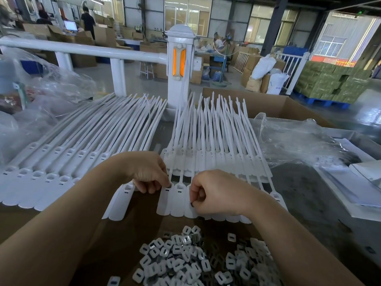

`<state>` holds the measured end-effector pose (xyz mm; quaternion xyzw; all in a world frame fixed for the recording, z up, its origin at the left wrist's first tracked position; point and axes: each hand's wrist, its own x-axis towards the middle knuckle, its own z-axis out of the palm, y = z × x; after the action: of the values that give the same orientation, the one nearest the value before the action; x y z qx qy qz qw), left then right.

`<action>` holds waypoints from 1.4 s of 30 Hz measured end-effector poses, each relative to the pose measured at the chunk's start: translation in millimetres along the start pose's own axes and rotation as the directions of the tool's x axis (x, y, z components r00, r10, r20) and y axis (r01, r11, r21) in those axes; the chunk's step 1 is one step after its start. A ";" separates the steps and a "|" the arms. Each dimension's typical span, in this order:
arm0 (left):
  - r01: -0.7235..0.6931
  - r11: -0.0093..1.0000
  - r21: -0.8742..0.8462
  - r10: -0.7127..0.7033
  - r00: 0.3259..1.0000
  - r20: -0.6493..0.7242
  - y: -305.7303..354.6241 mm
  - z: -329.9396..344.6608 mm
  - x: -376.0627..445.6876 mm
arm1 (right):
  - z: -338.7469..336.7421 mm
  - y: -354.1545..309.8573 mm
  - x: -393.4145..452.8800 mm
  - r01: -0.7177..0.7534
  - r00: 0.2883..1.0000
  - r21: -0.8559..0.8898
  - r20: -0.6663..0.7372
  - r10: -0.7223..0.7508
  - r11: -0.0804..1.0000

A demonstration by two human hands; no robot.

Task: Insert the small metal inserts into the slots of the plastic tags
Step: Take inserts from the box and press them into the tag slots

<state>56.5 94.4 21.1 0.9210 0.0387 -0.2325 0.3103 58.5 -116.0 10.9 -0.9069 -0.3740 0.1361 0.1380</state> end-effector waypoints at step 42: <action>-0.190 0.823 -0.535 0.248 0.968 0.038 10.5 -6.9 -18.2 | 2.5 -1.0 1.7 0.238 0.799 0.086 -0.583 -0.145 0.967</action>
<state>45.3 91.3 40.0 0.7852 -0.0217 -0.2239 0.5770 58.2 -113.7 8.7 -0.8496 -0.3933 -0.1285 0.3271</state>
